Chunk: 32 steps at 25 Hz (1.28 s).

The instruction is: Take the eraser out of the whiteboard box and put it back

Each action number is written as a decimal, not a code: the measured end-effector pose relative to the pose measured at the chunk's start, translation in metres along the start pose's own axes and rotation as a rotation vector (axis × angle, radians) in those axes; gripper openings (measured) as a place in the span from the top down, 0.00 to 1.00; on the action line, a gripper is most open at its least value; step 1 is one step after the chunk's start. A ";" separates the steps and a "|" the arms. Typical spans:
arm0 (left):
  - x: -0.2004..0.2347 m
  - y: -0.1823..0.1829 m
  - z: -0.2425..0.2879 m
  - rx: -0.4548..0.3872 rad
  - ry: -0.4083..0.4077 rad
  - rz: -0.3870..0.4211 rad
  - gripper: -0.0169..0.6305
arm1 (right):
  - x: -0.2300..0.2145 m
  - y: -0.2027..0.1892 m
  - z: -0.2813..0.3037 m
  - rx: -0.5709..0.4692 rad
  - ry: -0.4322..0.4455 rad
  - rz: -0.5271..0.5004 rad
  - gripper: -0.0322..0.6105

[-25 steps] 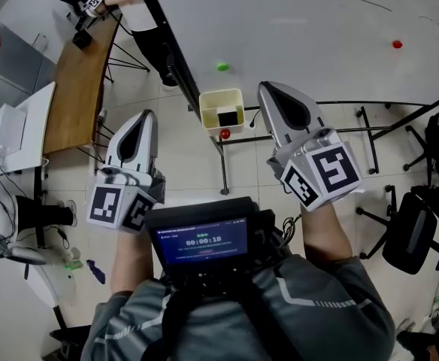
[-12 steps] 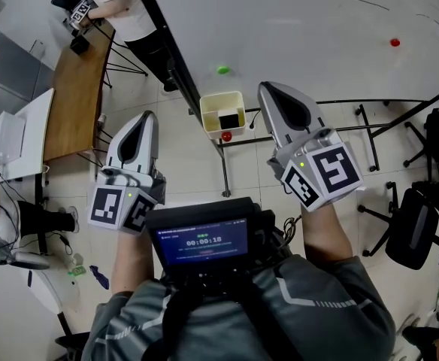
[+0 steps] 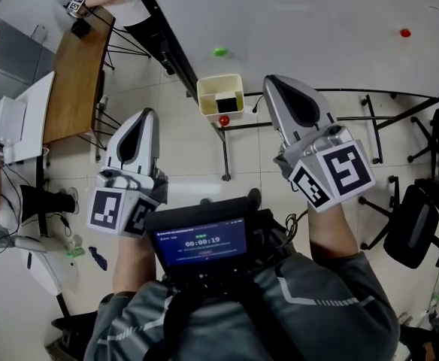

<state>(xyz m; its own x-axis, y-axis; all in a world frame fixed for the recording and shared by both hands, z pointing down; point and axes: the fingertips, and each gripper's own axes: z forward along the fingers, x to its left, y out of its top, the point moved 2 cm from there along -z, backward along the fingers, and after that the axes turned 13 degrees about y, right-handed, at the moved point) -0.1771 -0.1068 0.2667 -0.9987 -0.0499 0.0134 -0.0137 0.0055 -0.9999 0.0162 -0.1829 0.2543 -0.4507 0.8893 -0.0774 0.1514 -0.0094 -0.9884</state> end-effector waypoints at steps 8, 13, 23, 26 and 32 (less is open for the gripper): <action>0.000 0.004 -0.080 -0.033 -0.067 -0.038 0.92 | 0.082 0.014 -0.029 0.017 -0.051 -0.064 0.91; 0.006 0.006 -0.139 -0.034 -0.142 -0.034 0.92 | 0.140 0.014 -0.062 0.061 -0.148 -0.067 0.91; -0.027 0.009 -0.213 -0.048 -0.201 -0.102 0.92 | 0.211 0.034 -0.144 0.086 -0.229 -0.095 0.91; -0.045 0.009 -0.224 -0.043 -0.196 -0.098 0.92 | 0.213 0.037 -0.174 0.075 -0.242 -0.092 0.91; -0.113 0.016 -0.239 -0.055 -0.181 -0.085 0.92 | 0.195 0.050 -0.255 0.049 -0.252 -0.076 0.91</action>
<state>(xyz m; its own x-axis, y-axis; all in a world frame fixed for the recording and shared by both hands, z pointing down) -0.0766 0.1374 0.2509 -0.9687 -0.2309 0.0912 -0.1049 0.0477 -0.9933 0.1605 0.1065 0.2234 -0.6651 0.7463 -0.0263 0.0687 0.0261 -0.9973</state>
